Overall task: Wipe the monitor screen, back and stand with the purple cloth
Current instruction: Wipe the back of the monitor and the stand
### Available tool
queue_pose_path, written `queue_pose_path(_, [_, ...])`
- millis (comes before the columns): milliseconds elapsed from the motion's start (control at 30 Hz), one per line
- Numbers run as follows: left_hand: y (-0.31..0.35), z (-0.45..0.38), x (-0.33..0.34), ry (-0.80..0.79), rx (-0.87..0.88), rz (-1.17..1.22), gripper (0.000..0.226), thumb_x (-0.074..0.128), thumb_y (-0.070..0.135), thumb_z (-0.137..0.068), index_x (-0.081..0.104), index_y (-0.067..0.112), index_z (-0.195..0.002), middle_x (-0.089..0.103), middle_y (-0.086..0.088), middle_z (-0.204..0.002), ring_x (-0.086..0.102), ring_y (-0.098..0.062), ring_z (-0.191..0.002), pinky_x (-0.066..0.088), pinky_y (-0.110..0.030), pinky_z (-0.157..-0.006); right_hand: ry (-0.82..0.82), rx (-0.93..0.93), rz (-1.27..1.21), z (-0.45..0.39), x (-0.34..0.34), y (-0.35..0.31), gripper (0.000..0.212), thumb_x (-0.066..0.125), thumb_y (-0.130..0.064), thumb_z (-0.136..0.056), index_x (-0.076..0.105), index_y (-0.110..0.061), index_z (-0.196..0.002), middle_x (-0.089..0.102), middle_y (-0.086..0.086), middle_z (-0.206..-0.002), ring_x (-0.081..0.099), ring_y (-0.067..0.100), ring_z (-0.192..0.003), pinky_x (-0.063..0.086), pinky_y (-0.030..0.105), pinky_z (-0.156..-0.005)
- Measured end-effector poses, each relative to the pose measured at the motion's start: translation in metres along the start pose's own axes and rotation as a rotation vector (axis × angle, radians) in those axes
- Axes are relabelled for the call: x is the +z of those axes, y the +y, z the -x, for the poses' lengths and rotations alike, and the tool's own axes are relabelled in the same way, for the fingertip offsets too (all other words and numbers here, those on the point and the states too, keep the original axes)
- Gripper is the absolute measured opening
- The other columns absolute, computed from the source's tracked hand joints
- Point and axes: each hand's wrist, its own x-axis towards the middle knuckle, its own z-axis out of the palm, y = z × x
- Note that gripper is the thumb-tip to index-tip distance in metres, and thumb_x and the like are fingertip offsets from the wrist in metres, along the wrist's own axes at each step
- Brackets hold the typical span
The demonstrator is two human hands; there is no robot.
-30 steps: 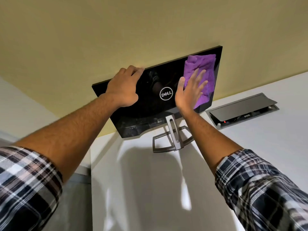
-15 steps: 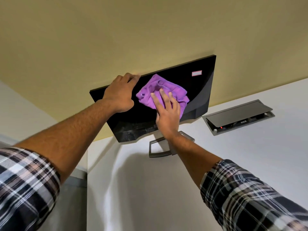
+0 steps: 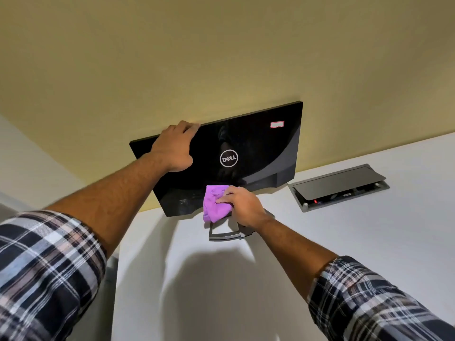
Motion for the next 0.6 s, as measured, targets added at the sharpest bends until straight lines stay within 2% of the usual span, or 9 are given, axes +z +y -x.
queue_pose_path(67, [0.001,0.002,0.001,0.011,-0.01,0.01,0.097,0.066,0.009,-0.077,0.017,0.02,-0.161,0.026,-0.004,-0.16,0.033,-0.033,-0.139,0.033,-0.041,-0.116,0.064,0.091,-0.105,0.011,-0.005,0.011,0.046,0.063,-0.001,-0.088,0.077,-0.031,-0.12,0.068,-0.008,-0.124,0.062,0.016,-0.113,0.055,0.03,-0.087])
queue_pose_path(133, [0.003,0.004,0.002,0.024,-0.009,0.006,0.097,0.067,0.01,-0.077,0.018,0.02,-0.16,0.027,-0.005,-0.16,0.034,-0.033,-0.139,0.031,-0.041,-0.117,0.158,0.187,-0.213,0.021,-0.015,0.019,0.048,0.058,0.001,-0.09,0.076,-0.028,-0.124,0.067,-0.006,-0.125,0.06,0.008,-0.111,0.047,0.011,-0.084])
queue_pose_path(200, [0.005,0.006,0.004,0.044,-0.006,0.0,0.097,0.067,0.01,-0.076,0.019,0.019,-0.16,0.028,-0.007,-0.159,0.034,-0.033,-0.138,0.031,-0.041,-0.117,0.223,0.242,-0.276,0.029,-0.025,0.025,0.047,0.055,0.003,-0.093,0.075,-0.023,-0.126,0.068,-0.003,-0.123,0.061,0.01,-0.109,0.041,0.003,-0.08])
queue_pose_path(333, [0.011,0.013,0.006,0.094,-0.001,-0.018,0.095,0.069,0.013,-0.076,0.023,0.018,-0.159,0.031,-0.007,-0.158,0.036,-0.033,-0.137,0.031,-0.043,-0.117,0.271,0.302,-0.432,0.035,-0.042,0.04,0.046,0.053,0.006,-0.091,0.076,-0.019,-0.123,0.07,-0.002,-0.116,0.062,0.01,-0.103,0.044,0.005,-0.081])
queue_pose_path(400, [0.013,0.017,0.009,0.117,0.003,-0.033,0.094,0.069,0.014,-0.075,0.025,0.017,-0.158,0.033,-0.007,-0.157,0.037,-0.032,-0.137,0.03,-0.044,-0.116,0.279,0.365,-0.548,0.035,-0.05,0.04,0.045,0.054,0.007,-0.09,0.076,-0.018,-0.12,0.071,0.0,-0.116,0.063,0.012,-0.104,0.05,0.016,-0.084])
queue_pose_path(467, [0.018,0.022,0.012,0.146,-0.006,-0.053,0.093,0.069,0.018,-0.074,0.028,0.018,-0.157,0.036,-0.007,-0.156,0.039,-0.031,-0.136,0.03,-0.045,-0.117,0.267,0.436,-0.722,0.035,-0.062,0.035,0.036,0.056,0.003,-0.087,0.073,-0.015,-0.113,0.071,0.001,-0.11,0.064,0.011,-0.098,0.049,0.017,-0.077])
queue_pose_path(533, [0.023,0.028,0.016,0.162,-0.022,-0.066,0.093,0.068,0.023,-0.072,0.028,0.019,-0.156,0.037,-0.006,-0.155,0.039,-0.03,-0.137,0.029,-0.048,-0.117,0.233,0.488,-0.941,0.038,-0.074,0.026,0.027,0.057,-0.009,-0.079,0.07,-0.01,-0.103,0.07,0.002,-0.098,0.063,0.011,-0.083,0.048,0.014,-0.066])
queue_pose_path(600, [0.027,0.033,0.02,0.172,-0.046,-0.06,0.091,0.064,0.031,-0.073,0.026,0.02,-0.156,0.037,-0.006,-0.155,0.038,-0.03,-0.138,0.027,-0.053,-0.118,0.181,0.533,-1.189,0.04,-0.082,0.022,0.032,0.056,-0.014,-0.07,0.067,-0.008,-0.1,0.069,0.003,-0.091,0.064,0.017,-0.079,0.05,0.022,-0.065])
